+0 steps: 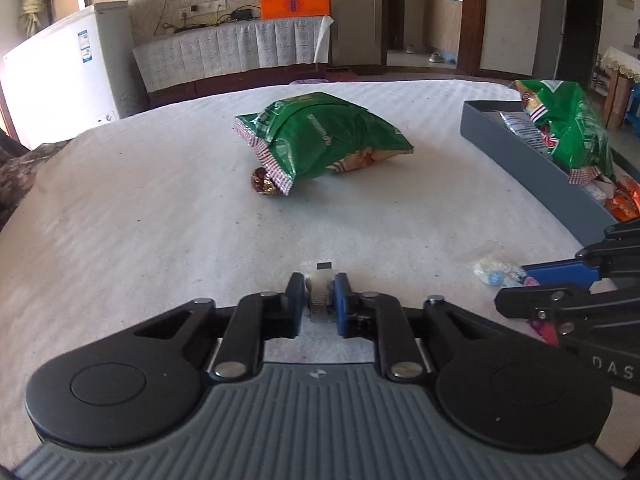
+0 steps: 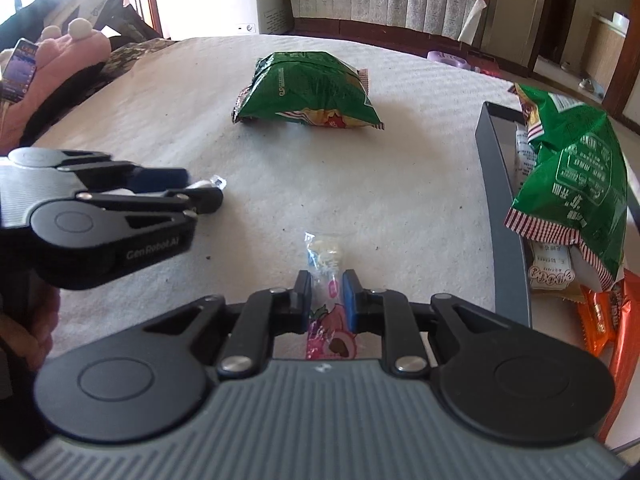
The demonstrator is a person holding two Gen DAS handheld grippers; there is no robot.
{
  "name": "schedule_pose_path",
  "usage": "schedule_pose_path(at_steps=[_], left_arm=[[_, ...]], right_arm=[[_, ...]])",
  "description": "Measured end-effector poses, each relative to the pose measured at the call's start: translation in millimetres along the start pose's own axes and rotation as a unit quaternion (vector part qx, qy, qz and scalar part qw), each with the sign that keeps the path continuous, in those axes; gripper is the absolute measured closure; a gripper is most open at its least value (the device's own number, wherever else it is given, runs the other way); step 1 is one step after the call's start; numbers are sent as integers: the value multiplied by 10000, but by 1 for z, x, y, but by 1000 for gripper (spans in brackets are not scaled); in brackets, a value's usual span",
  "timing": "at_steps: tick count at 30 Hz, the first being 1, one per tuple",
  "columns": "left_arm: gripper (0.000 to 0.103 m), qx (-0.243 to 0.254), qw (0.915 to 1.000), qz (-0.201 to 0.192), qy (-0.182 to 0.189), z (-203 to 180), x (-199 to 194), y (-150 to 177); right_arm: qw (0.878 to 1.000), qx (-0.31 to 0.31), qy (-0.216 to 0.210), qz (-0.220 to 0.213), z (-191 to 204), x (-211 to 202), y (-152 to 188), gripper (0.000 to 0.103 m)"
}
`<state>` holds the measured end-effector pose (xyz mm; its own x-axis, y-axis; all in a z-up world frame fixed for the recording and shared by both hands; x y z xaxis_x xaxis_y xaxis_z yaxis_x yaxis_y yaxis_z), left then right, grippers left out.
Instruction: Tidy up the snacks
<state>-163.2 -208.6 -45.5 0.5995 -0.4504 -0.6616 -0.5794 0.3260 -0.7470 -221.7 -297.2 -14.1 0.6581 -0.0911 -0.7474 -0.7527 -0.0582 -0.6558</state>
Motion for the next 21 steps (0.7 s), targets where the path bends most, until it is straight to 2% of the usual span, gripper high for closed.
schedule_pose_path(at_steps=[4,6,14,21], left_arm=[[86,-216,9997,41,137,2,-4,-1],[86,-308,9992,-83,232,4,-11,-6],[86,-326,9987,-352,159,1,-21,-19],[86,-326,9982,-431,273,-14,-26,-29]], right_arm=[[10000,-12,-36,-60,0,-5,-1,83],[9998,61,-75,-165,-3,-11,-4,83],[9984,108,-172,-530,1,-40,-9,83],[9971,152,-154,-734,-2,-56,-10,83]])
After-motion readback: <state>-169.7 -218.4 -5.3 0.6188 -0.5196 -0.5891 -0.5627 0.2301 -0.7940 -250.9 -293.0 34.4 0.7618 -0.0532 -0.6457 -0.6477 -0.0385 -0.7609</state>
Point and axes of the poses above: each gripper's, at about its wrist camera, not at the fingertips, and x roughly the way its jaws point, z to its left, y to its underside, the point moved 10 cm from there along x, roughly the way its jaws point, and after that the axes turned 8 degrees about -x, right-handed, at the moved point
